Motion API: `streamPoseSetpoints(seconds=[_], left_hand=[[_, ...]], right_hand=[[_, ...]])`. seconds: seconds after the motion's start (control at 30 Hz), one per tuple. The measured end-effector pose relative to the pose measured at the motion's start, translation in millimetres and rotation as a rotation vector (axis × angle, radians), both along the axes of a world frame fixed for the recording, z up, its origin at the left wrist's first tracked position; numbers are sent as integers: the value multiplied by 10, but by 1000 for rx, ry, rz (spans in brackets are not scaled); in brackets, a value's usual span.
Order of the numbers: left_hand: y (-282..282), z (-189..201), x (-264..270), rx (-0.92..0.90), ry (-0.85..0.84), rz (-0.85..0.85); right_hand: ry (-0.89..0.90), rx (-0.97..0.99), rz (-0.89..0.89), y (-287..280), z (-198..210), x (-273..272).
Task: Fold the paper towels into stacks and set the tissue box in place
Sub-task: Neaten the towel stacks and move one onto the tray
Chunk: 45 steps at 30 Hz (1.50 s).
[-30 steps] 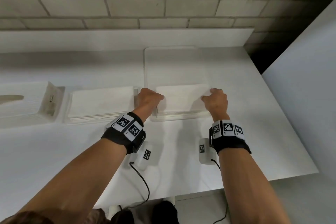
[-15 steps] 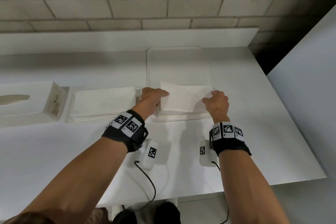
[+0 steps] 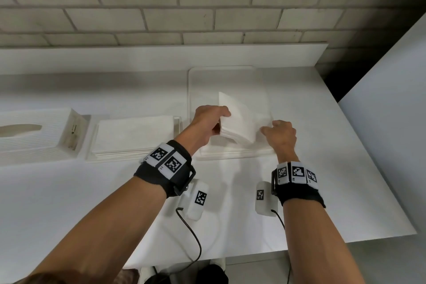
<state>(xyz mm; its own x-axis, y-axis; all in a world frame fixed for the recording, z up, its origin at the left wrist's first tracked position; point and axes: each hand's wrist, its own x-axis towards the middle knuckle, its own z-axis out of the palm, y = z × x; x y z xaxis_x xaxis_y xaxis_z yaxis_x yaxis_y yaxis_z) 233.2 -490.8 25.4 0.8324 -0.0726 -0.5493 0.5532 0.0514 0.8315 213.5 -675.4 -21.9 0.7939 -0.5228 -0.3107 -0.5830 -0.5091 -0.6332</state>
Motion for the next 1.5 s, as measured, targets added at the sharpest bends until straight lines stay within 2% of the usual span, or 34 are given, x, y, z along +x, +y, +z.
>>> streamPoseSetpoints(seconds=[0.1, 0.13, 0.2, 0.27, 0.33, 0.4, 0.53, 0.63, 0.7, 0.8, 0.87, 0.97, 1.03, 1.13, 1.23, 1.33, 1.5], left_hand=[[-43, 145, -40, -89, -73, -1], [-50, 220, -59, -121, -98, -9], [-39, 417, -101, -182, -146, -29], [19, 639, -145, -257, -182, -48], [150, 823, -182, -338, -197, -49], [356, 920, -197, -409, -199, -34], [877, 832, -270, -472, -155, 28], [1325, 549, -462, -351, -87, 119], [1644, 315, -635, -242, -51, 147], [2095, 16, -930, -84, -21, 167], [2361, -154, -1122, -70, 26, 148], [2680, -334, -1325, -46, 90, 94], [2827, -439, -1382, 36, 99, 76], [2942, -585, -1411, 203, 42, 94], [2935, -635, -1486, 315, -98, 132], [2902, -726, -1573, 336, -222, 115], [2849, -842, -1640, 327, -301, 39]], right_hand=[[-124, 27, -154, -133, 80, 3], [-180, 104, -244, -170, 130, -13], [-272, 356, -398, -250, 187, -55], [-337, 669, -446, -271, 243, -137], [-432, 975, -399, -193, 311, -238], [-471, 1180, -351, -53, 372, -300], [-365, 1376, -210, 329, 423, -381], [-193, 1493, -87, 643, 406, -437], [-65, 1479, 32, 895, 416, -510], [56, 1225, 171, 1321, 347, -662], [97, 1096, 214, 1600, 240, -760], [131, 1019, 254, 1921, 108, -857], [116, 935, 295, 2059, 9, -861], [39, 705, 377, 2176, -109, -879], [-63, 667, 406, 2215, -149, -994], [-146, 634, 414, 2185, -229, -1117], [-154, 574, 496, 2140, -313, -1243]])
